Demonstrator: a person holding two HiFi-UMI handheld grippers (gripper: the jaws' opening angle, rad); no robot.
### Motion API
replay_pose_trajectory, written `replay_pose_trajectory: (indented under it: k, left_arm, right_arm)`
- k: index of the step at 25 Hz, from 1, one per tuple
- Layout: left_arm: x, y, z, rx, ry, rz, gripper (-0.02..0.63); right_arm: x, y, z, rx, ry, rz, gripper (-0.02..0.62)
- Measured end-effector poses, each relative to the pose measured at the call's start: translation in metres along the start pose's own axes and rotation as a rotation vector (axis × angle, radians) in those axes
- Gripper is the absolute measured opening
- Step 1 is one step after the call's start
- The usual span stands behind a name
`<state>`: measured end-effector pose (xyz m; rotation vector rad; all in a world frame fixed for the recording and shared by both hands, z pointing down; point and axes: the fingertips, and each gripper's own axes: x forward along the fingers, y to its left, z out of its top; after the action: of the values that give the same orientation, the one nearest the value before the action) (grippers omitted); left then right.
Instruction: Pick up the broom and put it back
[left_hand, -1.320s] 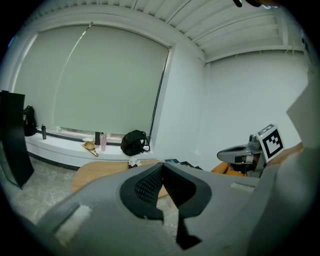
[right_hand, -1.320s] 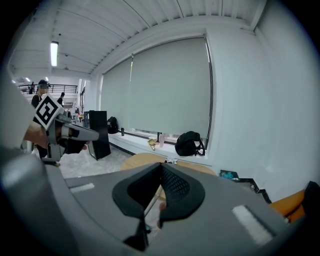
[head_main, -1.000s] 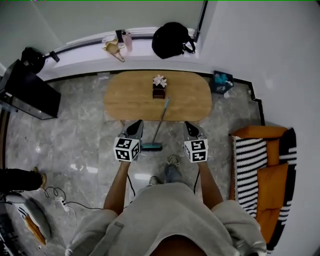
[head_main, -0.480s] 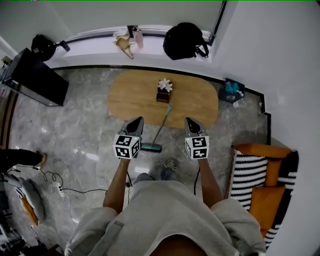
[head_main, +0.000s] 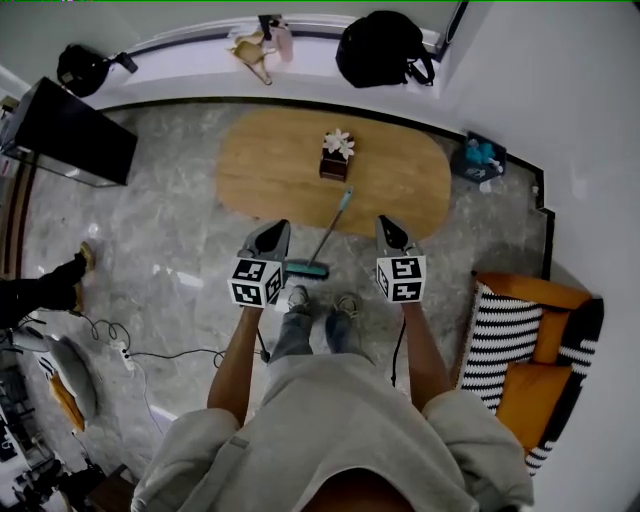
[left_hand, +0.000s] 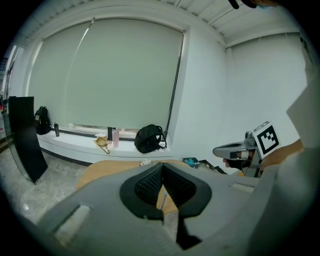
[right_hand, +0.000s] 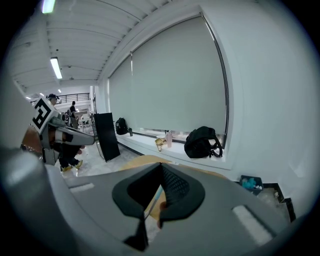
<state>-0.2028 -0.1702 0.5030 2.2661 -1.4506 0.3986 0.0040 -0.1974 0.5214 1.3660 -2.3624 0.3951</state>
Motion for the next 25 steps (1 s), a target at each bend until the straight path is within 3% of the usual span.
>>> replay_pose_trajectory:
  k: [10,25]
  left_arm:
    - [0.028,0.018,-0.026,-0.009,0.066,-0.116,0.003]
    - [0.038,0.045,-0.102,-0.067,0.162,-0.147,0.003]
  right_arm:
    - [0.025,0.014,-0.031,0.074,0.068,-0.078,0.0]
    - [0.053,0.057,-0.118,0.19,0.162,-0.108,0.0]
